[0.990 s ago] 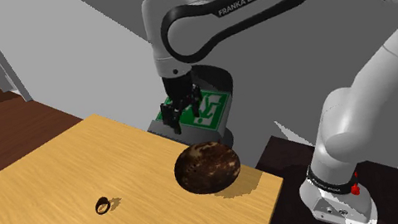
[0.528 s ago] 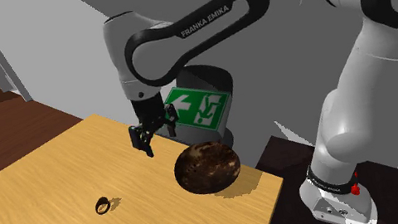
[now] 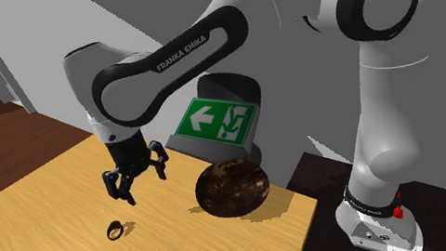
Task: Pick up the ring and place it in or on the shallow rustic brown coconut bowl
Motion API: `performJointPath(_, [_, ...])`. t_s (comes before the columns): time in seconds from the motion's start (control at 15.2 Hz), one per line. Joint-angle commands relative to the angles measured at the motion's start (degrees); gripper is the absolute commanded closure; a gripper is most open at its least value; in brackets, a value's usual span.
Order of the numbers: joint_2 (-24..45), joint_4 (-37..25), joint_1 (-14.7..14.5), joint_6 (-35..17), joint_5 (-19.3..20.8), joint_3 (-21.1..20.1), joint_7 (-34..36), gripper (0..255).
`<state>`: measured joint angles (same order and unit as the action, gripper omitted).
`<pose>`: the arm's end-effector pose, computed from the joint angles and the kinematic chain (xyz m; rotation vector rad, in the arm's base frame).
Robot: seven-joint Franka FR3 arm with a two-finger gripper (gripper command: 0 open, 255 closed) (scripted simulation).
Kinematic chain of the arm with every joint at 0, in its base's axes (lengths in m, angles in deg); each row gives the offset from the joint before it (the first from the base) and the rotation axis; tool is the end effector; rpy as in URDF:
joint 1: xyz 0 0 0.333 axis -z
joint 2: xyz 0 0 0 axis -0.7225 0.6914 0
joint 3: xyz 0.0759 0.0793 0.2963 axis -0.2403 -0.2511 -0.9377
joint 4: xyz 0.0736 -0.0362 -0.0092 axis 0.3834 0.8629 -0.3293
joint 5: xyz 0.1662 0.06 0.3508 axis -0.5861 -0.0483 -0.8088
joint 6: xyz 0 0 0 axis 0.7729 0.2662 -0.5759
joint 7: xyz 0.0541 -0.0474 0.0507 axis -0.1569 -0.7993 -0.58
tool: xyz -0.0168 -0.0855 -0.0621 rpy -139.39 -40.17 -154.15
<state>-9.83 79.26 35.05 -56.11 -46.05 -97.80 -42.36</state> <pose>0.4814 0.3576 0.4444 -3.0902 0.0940 0.1857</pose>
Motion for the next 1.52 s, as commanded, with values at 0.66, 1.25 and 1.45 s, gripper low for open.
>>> performJointPath(0.66, [21.52,-21.89,-8.76,2.24,7.30,0.67,9.36,0])
performJointPath(1.25, [22.15,-19.26,-8.84,-0.97,7.59,0.83,9.57,0])
performJointPath(1.45, [22.15,-19.27,-8.84,-0.96,7.59,0.83,9.57,0])
